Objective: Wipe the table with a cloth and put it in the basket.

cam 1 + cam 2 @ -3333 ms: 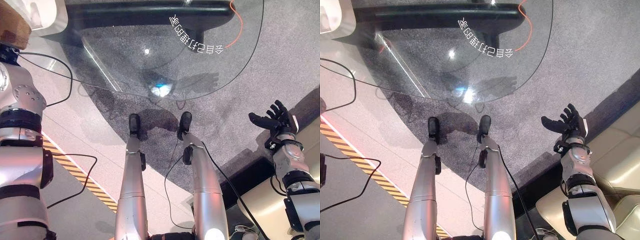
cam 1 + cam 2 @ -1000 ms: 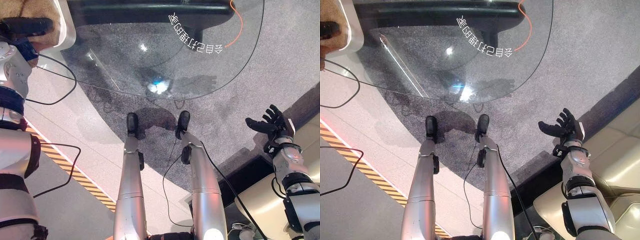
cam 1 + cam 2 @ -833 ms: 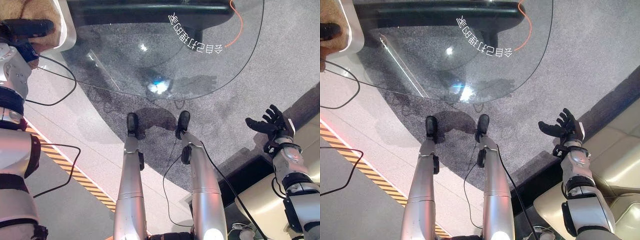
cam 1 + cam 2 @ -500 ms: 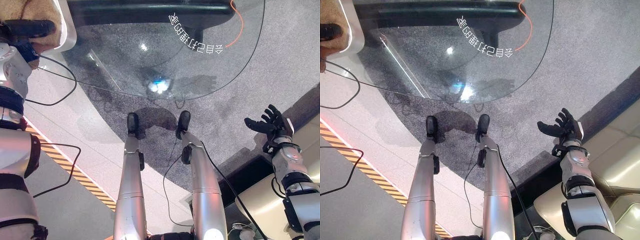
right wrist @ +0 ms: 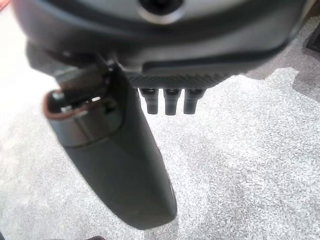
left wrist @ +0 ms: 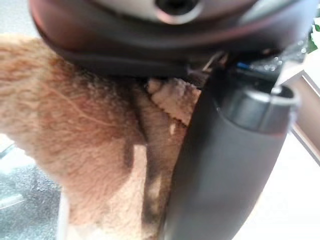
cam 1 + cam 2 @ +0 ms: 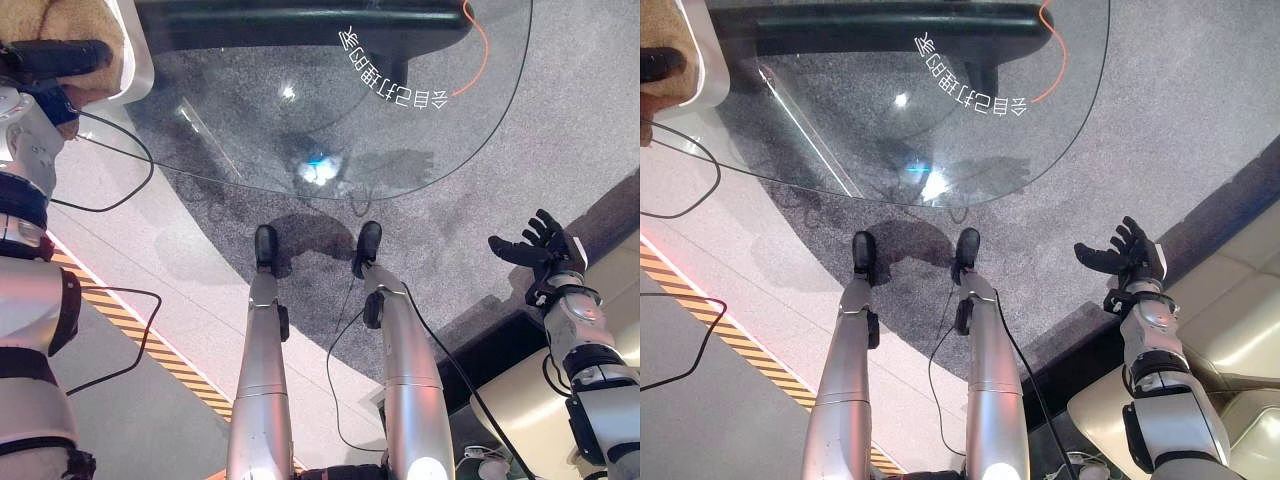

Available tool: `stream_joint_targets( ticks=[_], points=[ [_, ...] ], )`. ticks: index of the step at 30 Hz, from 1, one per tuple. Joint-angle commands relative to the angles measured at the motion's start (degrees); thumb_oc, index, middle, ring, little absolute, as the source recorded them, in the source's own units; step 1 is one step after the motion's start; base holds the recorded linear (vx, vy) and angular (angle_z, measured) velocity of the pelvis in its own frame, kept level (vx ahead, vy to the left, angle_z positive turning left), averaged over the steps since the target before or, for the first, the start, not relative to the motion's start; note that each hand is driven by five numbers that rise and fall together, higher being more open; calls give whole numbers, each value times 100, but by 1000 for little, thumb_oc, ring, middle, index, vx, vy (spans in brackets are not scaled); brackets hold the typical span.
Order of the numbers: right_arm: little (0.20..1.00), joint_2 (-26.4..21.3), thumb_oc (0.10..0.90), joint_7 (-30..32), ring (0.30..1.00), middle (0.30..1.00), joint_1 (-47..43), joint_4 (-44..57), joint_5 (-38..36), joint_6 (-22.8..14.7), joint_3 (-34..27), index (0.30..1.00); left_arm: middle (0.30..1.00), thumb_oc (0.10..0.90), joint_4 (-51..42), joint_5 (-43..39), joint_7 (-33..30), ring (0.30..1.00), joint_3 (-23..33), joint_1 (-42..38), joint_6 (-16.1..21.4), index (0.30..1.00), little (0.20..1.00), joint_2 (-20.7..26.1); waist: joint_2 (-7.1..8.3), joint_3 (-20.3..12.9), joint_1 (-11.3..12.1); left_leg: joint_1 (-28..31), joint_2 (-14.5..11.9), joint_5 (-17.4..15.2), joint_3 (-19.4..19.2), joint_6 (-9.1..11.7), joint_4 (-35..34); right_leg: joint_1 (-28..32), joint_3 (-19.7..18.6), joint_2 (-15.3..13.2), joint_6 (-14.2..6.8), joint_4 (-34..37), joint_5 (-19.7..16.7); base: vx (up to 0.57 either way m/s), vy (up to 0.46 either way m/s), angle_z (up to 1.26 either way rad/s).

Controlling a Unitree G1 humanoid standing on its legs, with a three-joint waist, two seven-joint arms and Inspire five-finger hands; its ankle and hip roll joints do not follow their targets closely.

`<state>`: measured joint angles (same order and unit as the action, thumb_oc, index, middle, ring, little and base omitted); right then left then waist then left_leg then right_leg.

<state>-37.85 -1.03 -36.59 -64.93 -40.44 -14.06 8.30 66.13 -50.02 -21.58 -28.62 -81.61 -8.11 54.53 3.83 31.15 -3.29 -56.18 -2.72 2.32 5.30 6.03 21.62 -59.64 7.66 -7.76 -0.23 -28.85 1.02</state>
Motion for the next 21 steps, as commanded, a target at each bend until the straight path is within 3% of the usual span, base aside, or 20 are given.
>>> stream_joint_targets(
  ticks=[1, 10, 21],
  points=[
    [900, -475, 800, 122, 900, 900, 229, -253, -241, -180, -74, 900, 900, 800, 254, -43, -215, 900, 118, -366, 259, 900, 900, 176, -382, -136, -100, -57, -101, 25, -585, -432, 203, 440, -322, 270, -153, 261, 15, 0, 0, 0],
    [900, -449, 800, 145, 900, 900, 254, -206, -264, -156, -41, 900, 900, 800, 190, -47, -442, 900, 142, -356, 422, 900, 900, 177, -387, -136, -98, 8, -93, 39, -586, -431, 177, 486, -328, 278, -160, 273, -2, 0, 0, 0],
    [900, -372, 800, 134, 900, 900, 435, -262, -246, -247, -73, 900, 900, 800, 216, -63, -1038, 900, 333, -310, 871, 900, 900, 337, -384, -136, -94, 235, -99, 72, -555, -408, 68, 702, -360, 288, -154, 389, -1, 0, 0, 0]
  ],
)
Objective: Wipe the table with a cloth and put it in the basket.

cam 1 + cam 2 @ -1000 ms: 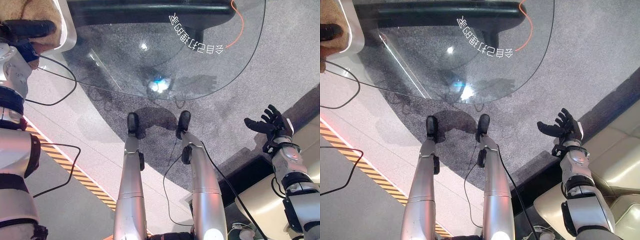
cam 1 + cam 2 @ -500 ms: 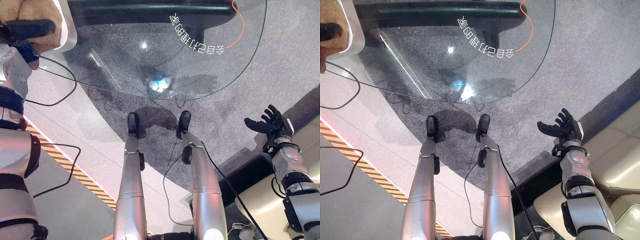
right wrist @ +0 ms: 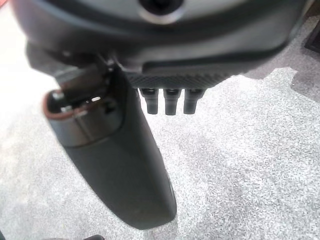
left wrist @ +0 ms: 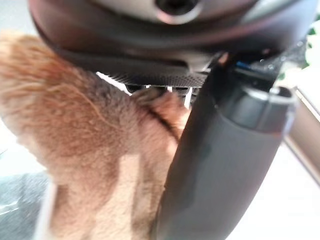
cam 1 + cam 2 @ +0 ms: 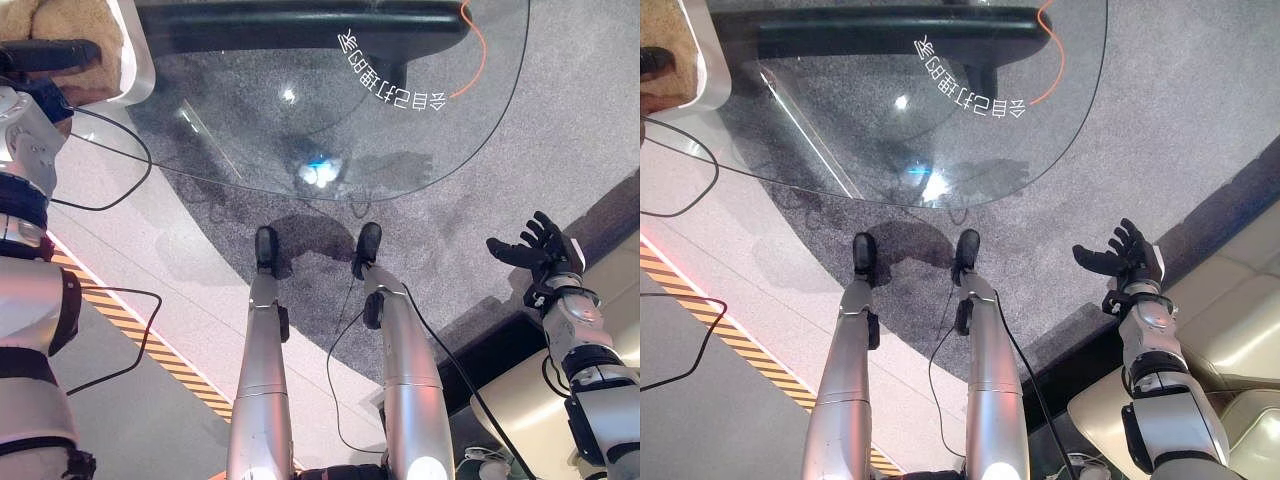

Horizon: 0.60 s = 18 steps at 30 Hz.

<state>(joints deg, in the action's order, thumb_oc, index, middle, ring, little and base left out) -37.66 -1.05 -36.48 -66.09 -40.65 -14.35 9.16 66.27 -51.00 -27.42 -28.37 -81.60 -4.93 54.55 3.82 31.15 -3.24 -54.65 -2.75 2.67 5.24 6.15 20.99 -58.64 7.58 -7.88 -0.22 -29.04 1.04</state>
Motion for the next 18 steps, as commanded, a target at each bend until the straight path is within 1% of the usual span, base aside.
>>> stream_joint_targets(
  ticks=[1, 8, 14, 17, 18],
  points=[
    [900, -364, 800, 144, 900, 900, 455, -162, -236, -230, -154, 900, 900, 800, 233, 90, -510, 900, 365, -277, 625, 900, 900, 362, -369, -136, -91, 128, -101, 42, -533, -410, 117, 656, -354, 305, -150, 423, 9, 0, 0, 0],
    [900, -325, 800, 140, 900, 900, 505, -229, -243, -237, -173, 900, 900, 800, 281, 203, -591, 900, 496, -188, 795, 900, 900, 460, -324, -136, -71, 319, -122, 50, -514, -382, 34, 864, -352, 325, -140, 518, 33, 0, 0, 0],
    [900, -245, 800, 171, 900, 900, 636, -199, -161, -194, -213, 900, 900, 800, 189, 374, -634, 900, 549, -85, 746, 900, 900, 521, -302, -136, -52, 571, -125, 53, -524, -363, -55, 1123, -347, 320, -150, 599, 58, 0, 0, 0],
    [900, -181, 800, 181, 900, 900, 702, -209, -116, -176, -230, 900, 900, 800, 157, 547, -623, 900, 609, 4, 834, 900, 900, 545, -283, -136, -33, 729, -116, 52, -535, -351, -121, 1284, -327, 306, -157, 670, 57, 0, 0, 0],
    [900, -154, 800, 184, 900, 900, 737, -197, -88, -157, -254, 900, 900, 800, 109, 575, -641, 900, 636, 60, 920, 900, 900, 553, -277, -136, -26, 803, -106, 51, -532, -346, -143, 1356, -325, 300, -166, 691, 53, 0, 0, 0]
  ],
)
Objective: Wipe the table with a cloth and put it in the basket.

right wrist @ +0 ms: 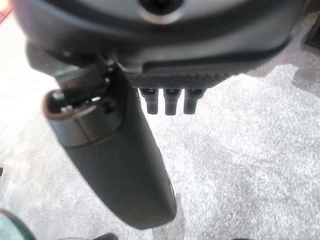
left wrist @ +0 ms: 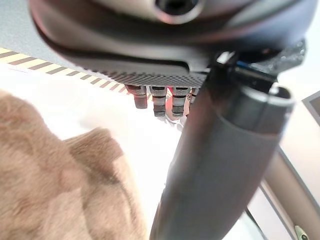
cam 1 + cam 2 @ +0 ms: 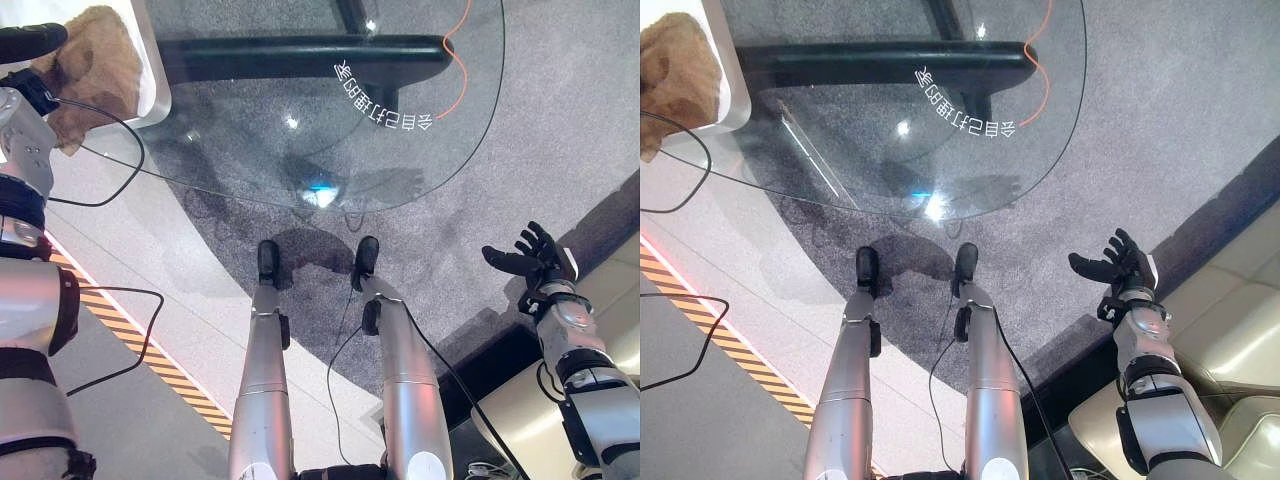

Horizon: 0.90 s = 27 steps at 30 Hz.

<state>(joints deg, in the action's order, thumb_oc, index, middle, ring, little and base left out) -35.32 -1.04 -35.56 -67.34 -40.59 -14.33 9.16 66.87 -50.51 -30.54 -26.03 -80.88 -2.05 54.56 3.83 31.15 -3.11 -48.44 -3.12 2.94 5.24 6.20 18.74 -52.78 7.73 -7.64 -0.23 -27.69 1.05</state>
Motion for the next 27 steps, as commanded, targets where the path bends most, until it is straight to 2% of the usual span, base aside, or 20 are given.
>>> stream_joint_targets(
  ticks=[1, 11, 16, 20, 27],
  points=[
    [900, -380, 800, 183, 900, 900, 661, -68, -88, -151, -261, 900, 900, 800, 30, 525, -330, 900, 420, 19, 701, 900, 900, 554, -277, -136, -35, 216, -63, 25, -532, -351, 71, 805, -339, 274, -168, 571, 49, 0, 0, 0],
    [900, -33, 800, 302, 900, 900, 962, -43, 107, -84, -426, 900, 900, 800, -471, 428, -155, 900, 1345, 1225, 1206, 900, 900, 424, -321, -136, 87, 1066, 51, 1, -586, -326, -273, 1658, -244, 163, -215, 855, 66, 0, 0, 0],
    [900, 46, 800, 276, 900, 900, 1160, -61, 223, -27, -626, 900, 900, 800, -596, 583, 155, 900, 1859, 1900, 1273, 900, 900, 349, -384, -138, 144, 1523, 116, -10, -615, -319, -440, 2114, -194, 99, -236, 993, 86, 6, -4, 2],
    [900, 80, 800, 295, 900, 900, 1290, -78, 304, 32, -745, 900, 900, 800, -689, 642, 285, 900, 2151, 2343, 1262, 900, 900, 258, -447, -278, 173, 1742, 154, 9, -612, -322, -559, 2321, -157, 58, -243, 1101, 74, 9, 5, 2],
    [900, 169, 800, 210, 900, 900, 1656, -142, 464, 60, -1006, 900, 900, 800, -828, 891, 787, 900, 2626, 3271, 1212, 900, 900, 58, -471, -553, 260, 2197, 204, -92, -592, -330, -706, 2778, -72, 20, -259, 1245, 170, 33, -11, 2]
  ],
)
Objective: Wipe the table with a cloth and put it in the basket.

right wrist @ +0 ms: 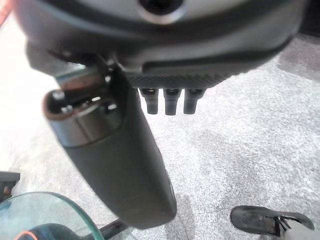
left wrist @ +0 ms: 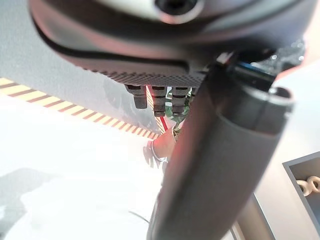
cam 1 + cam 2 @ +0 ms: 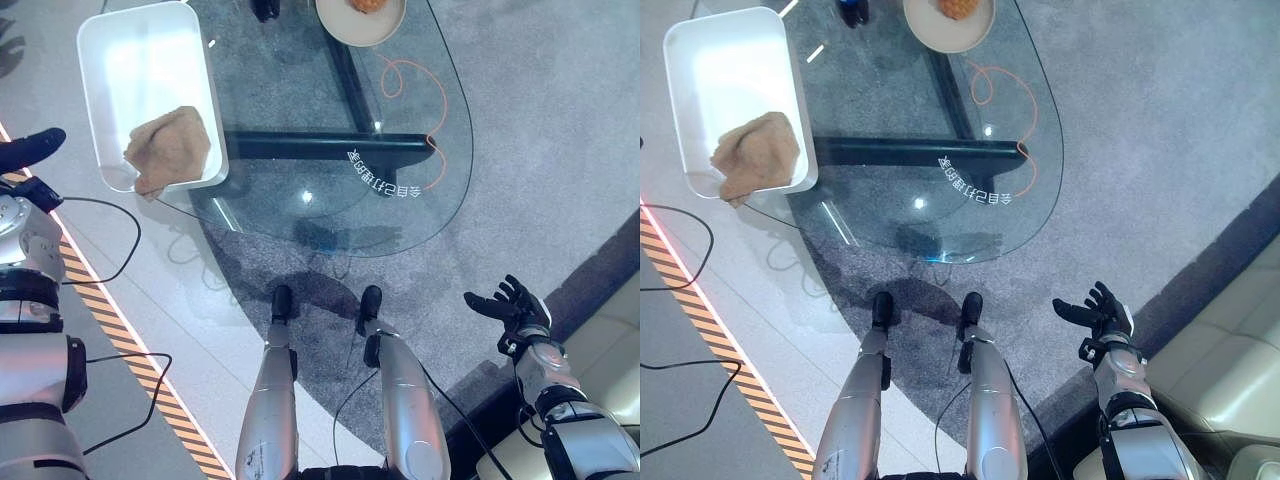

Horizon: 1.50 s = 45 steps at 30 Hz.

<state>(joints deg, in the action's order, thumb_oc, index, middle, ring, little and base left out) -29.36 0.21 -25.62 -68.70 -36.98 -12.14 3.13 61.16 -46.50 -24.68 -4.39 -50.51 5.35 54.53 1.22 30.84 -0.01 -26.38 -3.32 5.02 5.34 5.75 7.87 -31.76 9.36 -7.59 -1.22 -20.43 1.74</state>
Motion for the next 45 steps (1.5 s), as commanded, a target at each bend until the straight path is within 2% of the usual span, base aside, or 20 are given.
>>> stream_joint_targets(
  ticks=[1, 10, 12, 18, 22, 27, 31, 38, 41, 45],
  points=[
    [900, -412, 800, 89, 900, 900, 683, 0, 116, -152, -415, 900, 900, 800, -276, 524, 224, 900, 489, 301, 478, 900, 900, 40, -213, -543, -47, 4, 228, -267, -597, -290, 357, 689, -232, 20, -159, 542, 67, 0, 0, 0],
    [900, -46, 800, 128, 900, 900, 1326, 53, 564, 34, -757, 900, 900, 800, -449, 1038, 1372, 900, 1072, 2420, 489, 900, 900, -857, -209, -1201, 75, 934, 307, -338, -502, -322, -119, 1656, -115, 28, -177, 1030, 65, 77, -25, 4],
    [900, 83, 800, 109, 900, 900, 1531, -16, 801, 104, -853, 900, 900, 800, -312, 1176, 1724, 900, 1183, 3107, 567, 900, 900, -1308, -204, -1494, 107, 1321, 318, -350, -490, -322, -353, 2060, -69, 38, -203, 1277, 37, 171, 8, 0],
    [900, 380, 800, 54, 900, 900, 1909, -327, 1346, 369, -964, 900, 900, 800, 170, 1585, 2272, 900, 1139, 4008, 474, 900, 900, -2271, -185, -2120, 133, 2040, 303, -385, -474, -330, -728, 2759, -44, 93, -237, 1646, -4, 158, 4, 5],
    [900, 597, 800, 40, 900, 900, 2082, -514, 1738, 551, -885, 900, 900, 800, 638, 1939, 2556, 900, 1046, 4241, 320, 900, 900, -2696, -171, -2479, 128, 2434, 244, -385, -503, -316, -969, 3083, -34, 127, -244, 1774, 3, 165, 12, 3],
    [900, 757, 800, -16, 900, 900, 2120, -735, 2114, 756, -773, 900, 900, 800, 1089, 2333, 2711, 900, 840, 4328, 233, 900, 900, -3125, -145, -2703, 115, 2751, 178, -380, -564, -296, -1183, 3361, -20, 142, -271, 1950, -33, 60, 8, -2],
    [900, 816, 800, -48, 900, 900, 2108, -913, 2220, 860, -741, 900, 900, 800, 1426, 2668, 2769, 900, 710, 4383, 194, 900, 900, -3306, -124, -2792, 96, 2870, 139, -408, -613, -294, -1219, 3482, -43, 154, -292, 2059, -72, 35, 3, -8],
    [900, 920, 800, -166, 900, 900, 2085, -1180, 2451, 993, -566, 900, 900, 800, 1779, 3593, 2809, 900, 309, 4454, -141, 900, 900, -3470, -112, -2837, 21, 3022, 64, -461, -744, -289, -1254, 3570, -116, 152, -329, 2126, -121, 19, 2, -14],
    [900, 936, 800, -208, 900, 900, 2013, -1207, 2535, 1078, -444, 900, 900, 800, 1762, 3728, 2760, 900, 92, 4382, -263, 900, 900, -3532, -129, -2798, 7, 3013, 45, -473, -773, -294, -1238, 3537, -130, 140, -332, 2106, -126, -42, 3, -6],
    [900, 1001, 800, -240, 900, 900, 1961, -1264, 2614, 1101, -338, 900, 900, 800, 1757, 3894, 2731, 900, -94, 4343, -233, 900, 900, -3627, -144, -2798, -5, 3101, 53, -493, -738, -318, -1287, 3622, -163, 151, -339, 2217, -172, -12, 2, -9]
  ],
)
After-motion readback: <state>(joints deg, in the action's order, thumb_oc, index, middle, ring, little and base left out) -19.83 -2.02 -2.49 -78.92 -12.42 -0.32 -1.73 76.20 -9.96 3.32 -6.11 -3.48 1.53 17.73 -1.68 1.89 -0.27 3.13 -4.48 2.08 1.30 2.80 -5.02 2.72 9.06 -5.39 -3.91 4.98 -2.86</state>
